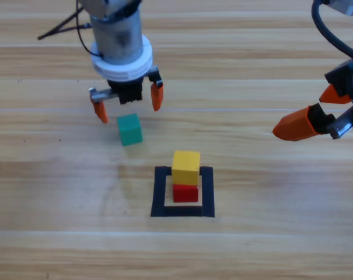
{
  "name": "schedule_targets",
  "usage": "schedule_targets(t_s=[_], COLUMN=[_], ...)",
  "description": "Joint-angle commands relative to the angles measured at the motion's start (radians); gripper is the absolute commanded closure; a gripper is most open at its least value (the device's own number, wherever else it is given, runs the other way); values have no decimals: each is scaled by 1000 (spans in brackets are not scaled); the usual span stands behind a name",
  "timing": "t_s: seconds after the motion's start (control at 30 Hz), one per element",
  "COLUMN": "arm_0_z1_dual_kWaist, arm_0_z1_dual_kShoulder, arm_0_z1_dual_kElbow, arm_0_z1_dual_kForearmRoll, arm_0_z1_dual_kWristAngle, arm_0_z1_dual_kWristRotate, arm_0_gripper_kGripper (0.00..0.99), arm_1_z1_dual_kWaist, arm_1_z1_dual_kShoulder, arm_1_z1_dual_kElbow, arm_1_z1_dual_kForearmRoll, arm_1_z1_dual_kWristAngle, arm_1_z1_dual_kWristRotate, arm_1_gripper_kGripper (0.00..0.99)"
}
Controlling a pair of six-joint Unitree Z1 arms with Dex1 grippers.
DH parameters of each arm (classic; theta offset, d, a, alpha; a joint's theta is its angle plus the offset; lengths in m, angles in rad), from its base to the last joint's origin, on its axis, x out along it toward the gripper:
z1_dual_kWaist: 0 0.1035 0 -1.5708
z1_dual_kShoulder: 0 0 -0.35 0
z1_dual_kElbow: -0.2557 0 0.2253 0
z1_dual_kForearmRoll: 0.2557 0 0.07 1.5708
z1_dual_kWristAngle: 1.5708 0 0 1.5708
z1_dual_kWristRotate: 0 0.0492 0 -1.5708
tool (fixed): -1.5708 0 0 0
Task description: Stack the blocks in the rectangular block: red at the bottom, yellow in the middle, green on top
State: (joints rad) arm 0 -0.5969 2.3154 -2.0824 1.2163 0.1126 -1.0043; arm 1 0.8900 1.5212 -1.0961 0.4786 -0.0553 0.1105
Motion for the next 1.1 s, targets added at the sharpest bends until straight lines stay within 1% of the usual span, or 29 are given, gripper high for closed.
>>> schedule_targets(t_s=[0.03, 0.33, 0.6, 0.7, 0.8, 0.9, 1.1], arm_0_z1_dual_kWaist=[-8, 26, 60, 69, 71, 71, 63], arm_0_z1_dual_kShoulder=[107, 162, 173, 174, 176, 183, 203], arm_0_z1_dual_kElbow=[-11, -41, -56, -58, -59, -62, -64], arm_0_z1_dual_kForearmRoll=[6, 8, 5, 6, 5, 5, 5], arm_0_z1_dual_kWristAngle=[-16, -48, -54, -60, -62, -62, -62], arm_0_z1_dual_kWristRotate=[-5, 13, 47, 56, 61, 61, 42], arm_0_gripper_kGripper=[0, 2, 31, 57, 63, 114, 151], arm_1_z1_dual_kWaist=[-22, -22, -22, -22, -22, -22, -22], arm_1_z1_dual_kShoulder=[47, 50, 50, 50, 50, 50, 50], arm_1_z1_dual_kElbow=[36, 36, 36, 36, 35, 35, 36], arm_1_z1_dual_kForearmRoll=[-20, -20, -20, -20, -20, -18, -18], arm_1_z1_dual_kWristAngle=[15, 14, 18, 20, 23, 23, 22], arm_1_z1_dual_kWristRotate=[1, 0, 1, 1, 1, 1, 1], arm_1_gripper_kGripper=[1, 1, 1, 1, 1, 1, 1])
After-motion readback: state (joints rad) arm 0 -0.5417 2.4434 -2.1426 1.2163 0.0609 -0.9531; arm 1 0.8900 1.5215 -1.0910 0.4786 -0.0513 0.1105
